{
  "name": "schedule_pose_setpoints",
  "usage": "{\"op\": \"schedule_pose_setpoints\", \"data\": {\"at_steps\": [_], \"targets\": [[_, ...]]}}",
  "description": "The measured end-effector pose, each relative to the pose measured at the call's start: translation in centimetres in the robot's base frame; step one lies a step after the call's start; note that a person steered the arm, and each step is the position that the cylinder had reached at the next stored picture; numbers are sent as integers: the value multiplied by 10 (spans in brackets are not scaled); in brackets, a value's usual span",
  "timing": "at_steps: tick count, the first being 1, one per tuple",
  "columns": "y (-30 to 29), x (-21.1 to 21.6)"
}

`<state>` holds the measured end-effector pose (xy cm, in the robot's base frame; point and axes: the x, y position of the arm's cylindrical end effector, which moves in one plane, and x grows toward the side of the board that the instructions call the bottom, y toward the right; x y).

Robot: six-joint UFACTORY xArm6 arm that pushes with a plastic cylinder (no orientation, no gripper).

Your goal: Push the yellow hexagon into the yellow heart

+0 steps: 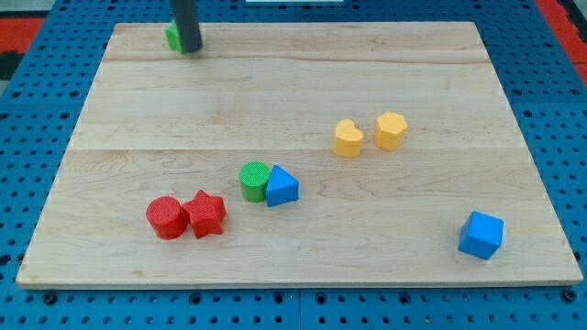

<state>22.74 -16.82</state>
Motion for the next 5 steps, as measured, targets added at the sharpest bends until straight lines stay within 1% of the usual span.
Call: {"op": "schedule_pose_setpoints", "data": {"at_steps": [1,2,3,4,5], "targets": [[83,25],[164,71],[263,125],[341,170],[343,180]]}}
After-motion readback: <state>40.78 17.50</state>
